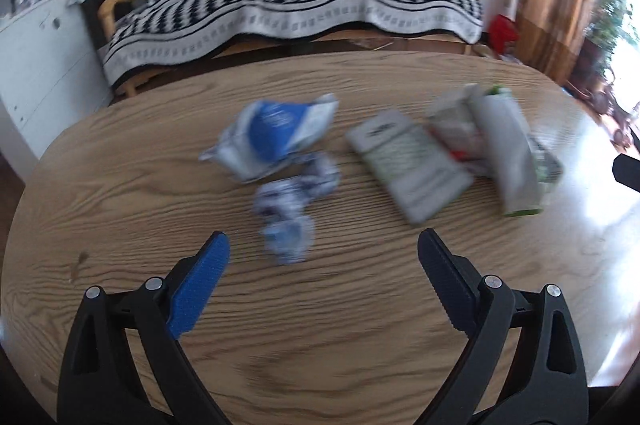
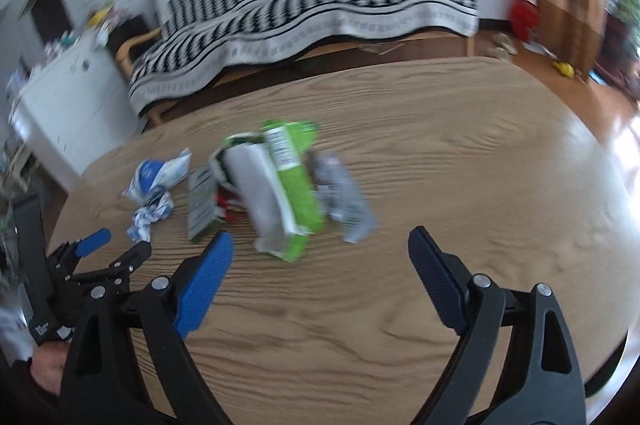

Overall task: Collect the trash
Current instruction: 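Grasp crumpled grey foil with the left gripper while the right gripper grasps the white-green snack bag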

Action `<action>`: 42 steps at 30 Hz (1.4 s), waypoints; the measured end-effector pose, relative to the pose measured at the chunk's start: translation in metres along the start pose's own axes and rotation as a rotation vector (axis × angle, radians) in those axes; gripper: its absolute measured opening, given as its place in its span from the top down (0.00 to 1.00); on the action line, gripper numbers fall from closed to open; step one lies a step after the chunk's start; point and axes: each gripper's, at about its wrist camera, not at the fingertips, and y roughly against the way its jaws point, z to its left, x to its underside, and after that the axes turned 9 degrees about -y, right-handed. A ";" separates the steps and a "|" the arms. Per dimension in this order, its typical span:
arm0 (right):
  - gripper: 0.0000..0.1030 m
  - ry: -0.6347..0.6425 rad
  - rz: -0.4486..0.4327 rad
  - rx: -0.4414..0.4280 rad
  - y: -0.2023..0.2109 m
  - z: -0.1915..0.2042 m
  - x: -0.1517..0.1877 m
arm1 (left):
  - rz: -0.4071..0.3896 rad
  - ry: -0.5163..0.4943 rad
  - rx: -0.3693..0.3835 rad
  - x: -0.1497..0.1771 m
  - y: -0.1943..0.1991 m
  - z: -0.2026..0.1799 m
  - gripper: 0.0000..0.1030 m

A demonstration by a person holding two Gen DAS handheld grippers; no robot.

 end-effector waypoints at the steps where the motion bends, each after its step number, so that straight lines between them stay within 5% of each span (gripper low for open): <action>1: 0.16 0.020 0.006 0.002 -0.005 0.009 0.002 | 0.005 0.016 -0.003 0.002 -0.004 0.009 0.10; 6: 0.16 0.072 0.044 -0.004 -0.028 0.039 0.007 | 0.029 0.116 0.012 0.002 -0.028 0.034 0.10; 12: 0.16 0.084 0.057 -0.001 -0.047 0.053 0.002 | 0.032 0.121 0.042 -0.007 -0.045 0.044 0.11; 14: 0.16 0.082 0.066 0.005 -0.053 0.053 0.001 | 0.022 0.109 0.058 -0.008 -0.045 0.039 0.22; 16: 0.19 0.083 0.072 0.013 -0.060 0.052 0.000 | 0.045 0.107 0.086 -0.008 -0.047 0.036 0.64; 17: 0.20 0.081 0.075 0.015 -0.064 0.052 -0.001 | 0.058 0.114 0.103 -0.008 -0.047 0.035 0.70; 20: 0.28 0.066 0.084 0.014 -0.072 0.049 -0.005 | 0.039 0.104 0.096 -0.007 -0.037 0.030 0.72; 29: 0.29 0.115 0.085 0.084 -0.098 0.052 -0.005 | -0.013 0.023 0.050 -0.008 -0.010 0.011 0.72; 32: 0.50 0.155 0.079 0.125 -0.104 0.051 -0.004 | -0.017 0.006 0.060 -0.010 -0.007 0.005 0.72; 34: 0.60 0.160 0.076 0.109 -0.100 0.047 -0.004 | -0.023 -0.006 0.057 -0.011 -0.004 0.001 0.72; 42: 0.61 0.083 0.044 -0.053 -0.048 0.025 -0.009 | -0.041 0.017 0.067 -0.021 0.008 -0.006 0.72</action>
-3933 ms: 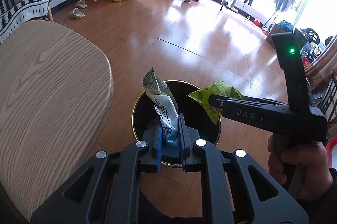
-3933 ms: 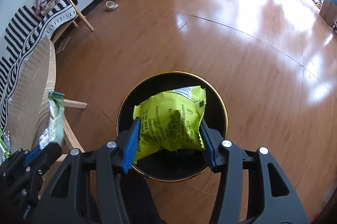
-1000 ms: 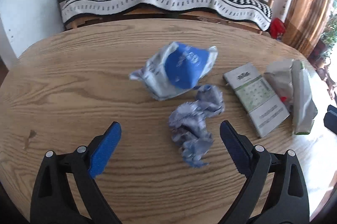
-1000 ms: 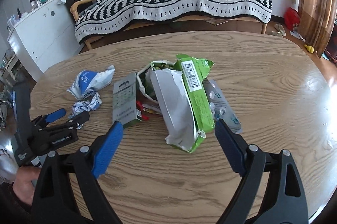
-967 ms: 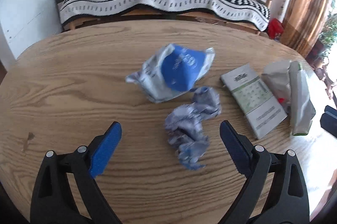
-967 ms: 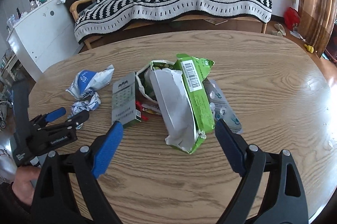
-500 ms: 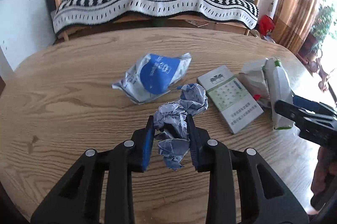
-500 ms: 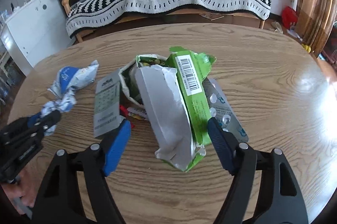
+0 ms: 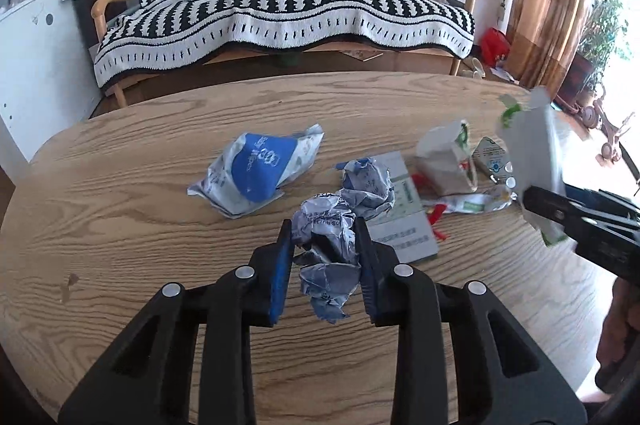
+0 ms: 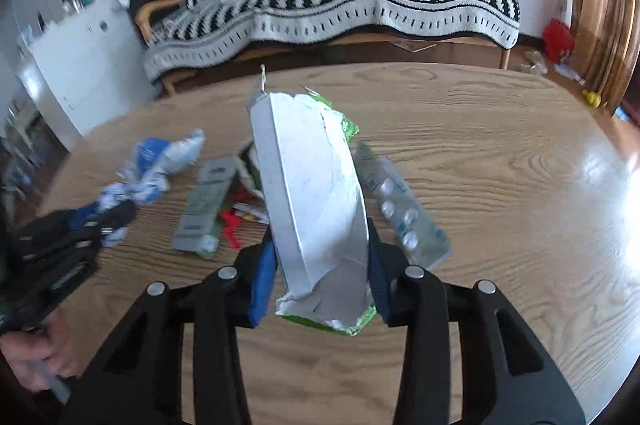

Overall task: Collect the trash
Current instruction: 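Grasp crumpled grey foil with the left gripper while the right gripper grasps the white-green snack bag, then carry foil and snack bag to the bin and release both inside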

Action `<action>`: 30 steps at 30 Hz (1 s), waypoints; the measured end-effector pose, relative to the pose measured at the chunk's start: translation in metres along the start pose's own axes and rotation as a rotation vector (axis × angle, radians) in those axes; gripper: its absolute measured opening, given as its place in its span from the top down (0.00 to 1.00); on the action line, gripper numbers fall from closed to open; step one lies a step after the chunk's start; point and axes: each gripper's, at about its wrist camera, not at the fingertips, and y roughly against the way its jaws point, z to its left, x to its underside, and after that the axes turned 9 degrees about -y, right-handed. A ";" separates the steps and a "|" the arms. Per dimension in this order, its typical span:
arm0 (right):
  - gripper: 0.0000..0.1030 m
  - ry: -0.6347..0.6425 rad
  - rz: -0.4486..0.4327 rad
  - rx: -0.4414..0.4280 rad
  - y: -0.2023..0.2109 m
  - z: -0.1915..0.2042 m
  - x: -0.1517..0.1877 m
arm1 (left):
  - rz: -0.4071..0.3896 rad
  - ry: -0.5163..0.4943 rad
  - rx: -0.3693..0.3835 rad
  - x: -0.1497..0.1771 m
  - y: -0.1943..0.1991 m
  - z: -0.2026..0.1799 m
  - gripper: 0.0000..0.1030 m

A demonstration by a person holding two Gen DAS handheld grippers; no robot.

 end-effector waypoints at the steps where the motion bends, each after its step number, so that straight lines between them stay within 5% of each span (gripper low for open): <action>1: 0.61 -0.017 -0.005 -0.030 0.009 -0.005 0.000 | -0.002 0.006 0.004 -0.001 0.002 -0.002 0.72; 7: 0.61 -0.087 -0.044 -0.170 0.065 -0.042 0.004 | -0.028 0.010 0.042 -0.013 0.016 -0.031 0.72; 12: 0.61 -0.134 -0.096 -0.150 0.112 -0.093 0.015 | -0.046 -0.023 0.109 -0.022 0.029 -0.081 0.72; 18: 0.61 -0.253 -0.166 0.014 0.165 -0.196 0.047 | -0.069 -0.136 0.198 -0.030 0.040 -0.172 0.72; 25: 0.61 -0.417 -0.205 0.251 0.213 -0.317 0.111 | -0.076 -0.270 0.380 -0.023 0.048 -0.302 0.72; 30: 0.61 -0.568 -0.205 0.340 0.238 -0.387 0.158 | -0.047 -0.348 0.512 -0.005 0.049 -0.395 0.72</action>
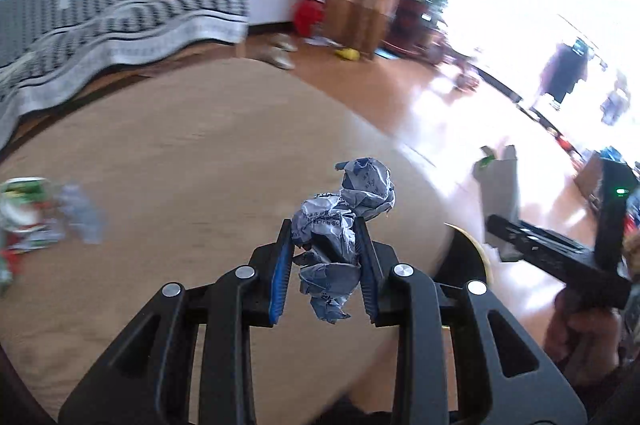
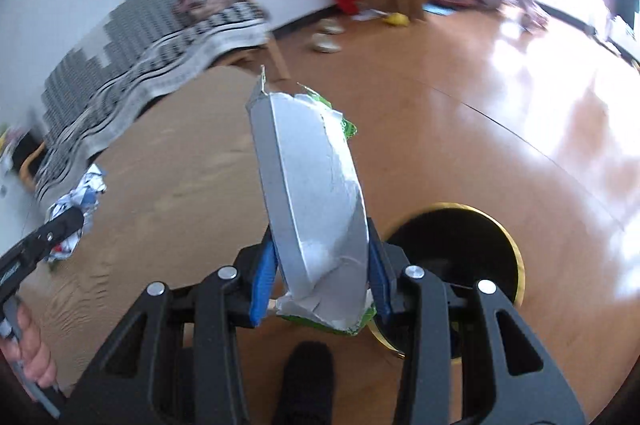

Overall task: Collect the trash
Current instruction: 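Carry foil and snack bag to the bin and release both inside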

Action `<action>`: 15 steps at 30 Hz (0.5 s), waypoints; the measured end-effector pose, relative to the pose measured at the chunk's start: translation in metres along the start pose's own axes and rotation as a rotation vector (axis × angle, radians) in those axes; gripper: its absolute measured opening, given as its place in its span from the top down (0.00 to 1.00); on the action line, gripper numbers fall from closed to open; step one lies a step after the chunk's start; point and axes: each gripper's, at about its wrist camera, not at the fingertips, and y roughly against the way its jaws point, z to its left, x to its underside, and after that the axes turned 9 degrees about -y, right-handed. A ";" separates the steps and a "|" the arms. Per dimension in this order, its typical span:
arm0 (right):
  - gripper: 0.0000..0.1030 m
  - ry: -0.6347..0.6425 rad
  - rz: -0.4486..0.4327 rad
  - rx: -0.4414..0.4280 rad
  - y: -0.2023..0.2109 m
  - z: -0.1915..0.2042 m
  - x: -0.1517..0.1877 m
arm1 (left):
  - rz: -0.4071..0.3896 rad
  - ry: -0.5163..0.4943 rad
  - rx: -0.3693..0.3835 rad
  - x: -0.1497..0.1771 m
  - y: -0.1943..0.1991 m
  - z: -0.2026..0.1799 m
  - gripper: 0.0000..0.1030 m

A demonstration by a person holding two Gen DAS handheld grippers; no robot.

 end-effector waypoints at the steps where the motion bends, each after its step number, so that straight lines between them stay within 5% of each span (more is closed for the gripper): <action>1: 0.61 -0.030 0.006 0.017 -0.001 -0.019 0.001 | 0.008 -0.015 0.026 -0.002 -0.010 -0.016 0.72; 9: 0.61 -0.160 0.093 0.151 -0.016 -0.121 0.017 | 0.066 -0.127 0.171 0.000 -0.067 -0.111 0.72; 15: 0.60 -0.210 0.186 0.164 -0.036 -0.150 0.024 | 0.095 -0.169 0.183 0.001 -0.095 -0.132 0.72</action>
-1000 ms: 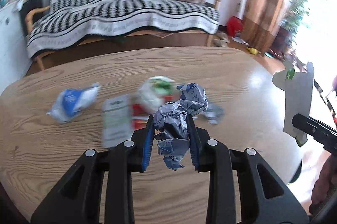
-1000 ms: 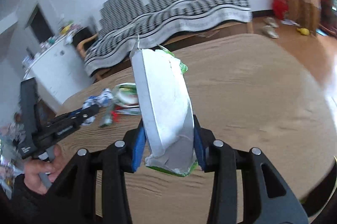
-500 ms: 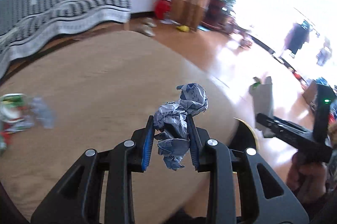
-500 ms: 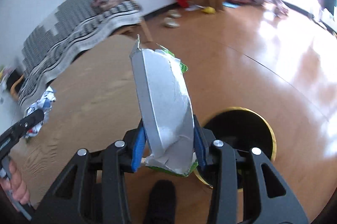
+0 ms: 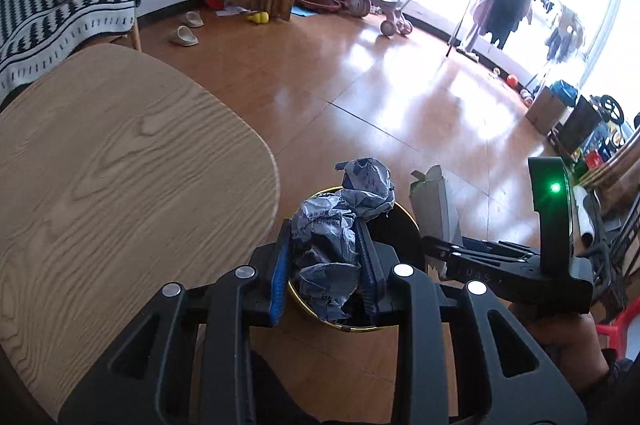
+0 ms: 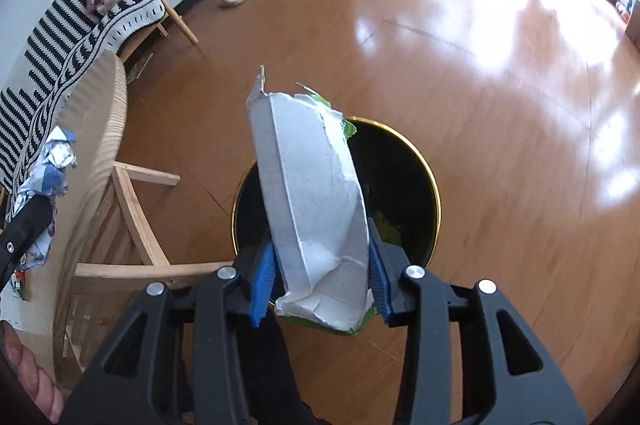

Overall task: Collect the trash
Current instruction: 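Carry foil and snack bag to the bin and release both inside, then move both tools back over the table toward the cigarette box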

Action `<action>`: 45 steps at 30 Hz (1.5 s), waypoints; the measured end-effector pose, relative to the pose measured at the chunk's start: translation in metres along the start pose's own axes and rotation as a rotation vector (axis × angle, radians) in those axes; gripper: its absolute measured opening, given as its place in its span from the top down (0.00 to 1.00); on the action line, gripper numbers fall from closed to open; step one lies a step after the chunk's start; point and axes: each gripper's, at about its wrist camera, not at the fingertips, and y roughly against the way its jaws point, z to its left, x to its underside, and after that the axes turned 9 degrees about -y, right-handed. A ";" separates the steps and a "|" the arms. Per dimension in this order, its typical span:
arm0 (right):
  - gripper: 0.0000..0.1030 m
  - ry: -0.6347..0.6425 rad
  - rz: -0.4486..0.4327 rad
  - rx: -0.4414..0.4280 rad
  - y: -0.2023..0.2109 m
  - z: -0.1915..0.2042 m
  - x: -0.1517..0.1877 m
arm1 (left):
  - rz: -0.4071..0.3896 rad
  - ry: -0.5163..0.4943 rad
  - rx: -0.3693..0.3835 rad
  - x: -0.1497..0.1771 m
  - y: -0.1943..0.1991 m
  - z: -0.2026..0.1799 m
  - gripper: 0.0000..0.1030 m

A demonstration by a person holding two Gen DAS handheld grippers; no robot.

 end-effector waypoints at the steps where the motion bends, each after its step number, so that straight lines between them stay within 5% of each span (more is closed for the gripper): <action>1: 0.60 0.000 0.006 0.005 -0.003 -0.001 -0.002 | 0.005 -0.002 0.001 -0.001 -0.004 0.001 0.72; 11: 0.57 -0.009 0.003 -0.008 -0.006 0.005 -0.007 | 0.025 0.002 0.007 -0.005 -0.023 -0.010 0.72; 15: 0.30 -0.031 -0.029 -0.044 0.000 0.003 -0.011 | 0.028 -0.002 0.014 -0.006 -0.027 -0.011 0.72; 29: 0.28 -0.104 -0.097 -0.020 0.012 -0.020 -0.018 | 0.056 -0.014 0.065 -0.009 -0.049 -0.019 0.71; 31: 0.27 -0.115 -0.110 -0.017 0.014 -0.022 -0.018 | 0.059 -0.025 0.074 -0.009 -0.054 -0.021 0.65; 33: 0.26 -0.119 -0.119 -0.012 0.016 -0.024 -0.020 | 0.039 -0.032 0.076 -0.010 -0.053 -0.023 0.44; 45: 0.24 -0.101 -0.127 -0.009 0.020 -0.018 -0.019 | 0.007 -0.009 0.059 -0.014 -0.031 -0.012 0.31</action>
